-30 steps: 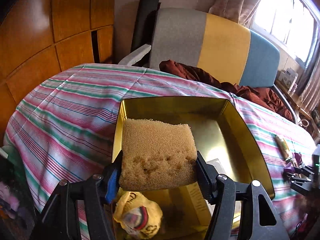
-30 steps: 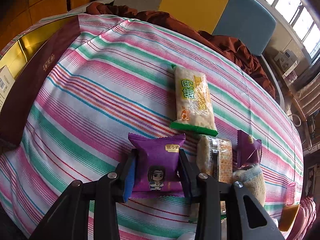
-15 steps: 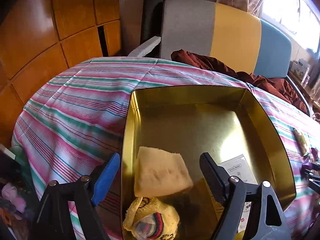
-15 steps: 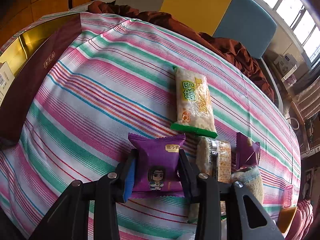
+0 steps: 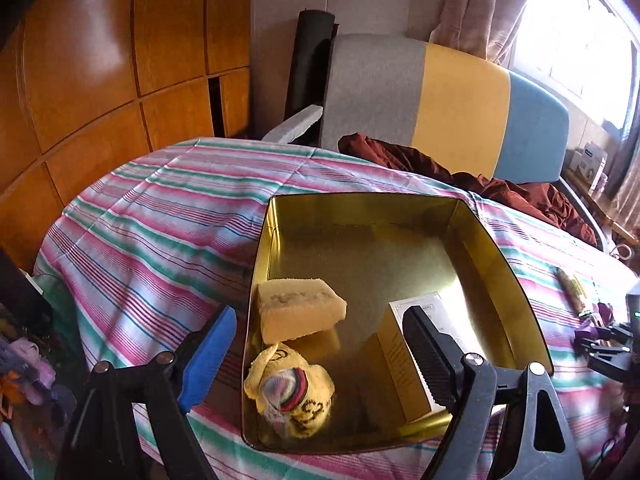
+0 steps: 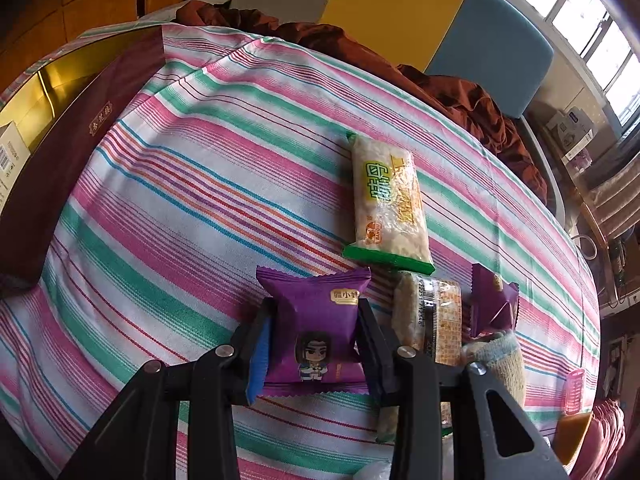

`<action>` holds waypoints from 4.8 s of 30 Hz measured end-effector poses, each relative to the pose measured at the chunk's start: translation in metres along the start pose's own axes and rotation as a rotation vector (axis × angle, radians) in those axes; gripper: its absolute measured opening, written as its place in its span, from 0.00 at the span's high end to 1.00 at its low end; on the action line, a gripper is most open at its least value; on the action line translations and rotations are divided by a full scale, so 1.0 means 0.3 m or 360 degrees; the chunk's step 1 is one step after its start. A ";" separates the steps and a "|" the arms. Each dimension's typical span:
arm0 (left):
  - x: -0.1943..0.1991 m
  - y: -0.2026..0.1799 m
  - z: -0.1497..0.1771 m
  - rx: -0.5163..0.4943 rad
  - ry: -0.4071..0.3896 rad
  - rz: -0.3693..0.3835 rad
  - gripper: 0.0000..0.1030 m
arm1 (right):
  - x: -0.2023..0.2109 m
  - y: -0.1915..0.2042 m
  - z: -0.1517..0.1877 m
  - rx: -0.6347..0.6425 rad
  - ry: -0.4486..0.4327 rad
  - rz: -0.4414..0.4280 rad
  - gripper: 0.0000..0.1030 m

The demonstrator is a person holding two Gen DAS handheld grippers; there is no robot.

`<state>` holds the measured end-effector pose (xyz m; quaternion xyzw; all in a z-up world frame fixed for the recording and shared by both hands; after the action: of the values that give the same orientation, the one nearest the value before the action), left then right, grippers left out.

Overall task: Organize objects
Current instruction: 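Carry the purple packet into the gold tray and open the right gripper, then move both grippers back from the tray to the pile of items, then grasp the clear plastic bundle with the left gripper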

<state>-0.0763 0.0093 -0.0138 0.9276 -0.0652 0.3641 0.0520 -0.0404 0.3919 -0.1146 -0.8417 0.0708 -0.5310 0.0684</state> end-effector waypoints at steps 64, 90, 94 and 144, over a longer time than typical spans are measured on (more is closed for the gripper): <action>0.090 -0.064 0.101 -0.0030 -0.0022 0.0139 0.15 | 0.383 0.363 -0.014 -0.0100 -0.0335 -0.0468 0.22; 0.134 -0.405 0.028 -0.0427 -0.0102 0.0423 0.14 | 0.399 -0.462 0.213 -0.1086 -0.0331 -0.0071 0.21; 0.129 -0.518 0.037 -0.0547 -0.0089 0.0541 0.14 | 0.409 -0.552 0.269 -0.1232 -0.0334 -0.0035 0.21; -0.068 -1.208 0.256 -0.0990 0.0347 0.1323 0.70 | 0.314 -0.682 0.403 -0.1741 -0.0280 -0.0444 0.17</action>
<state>0.0178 0.3573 -0.1014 0.7210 -0.5265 0.4119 0.1825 0.1186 0.5794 -0.0441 -0.7970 0.2175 -0.3489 -0.4424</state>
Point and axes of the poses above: each gripper's, at about its wrist camera, not at the fingertips, and x roughly against the way its jaws point, y to its left, z to its underside, the point moved 2 cm from there along -x, roughly the way its jaws point, and after that the axes turned 7 degrees about -x, right-handed, at the moved point
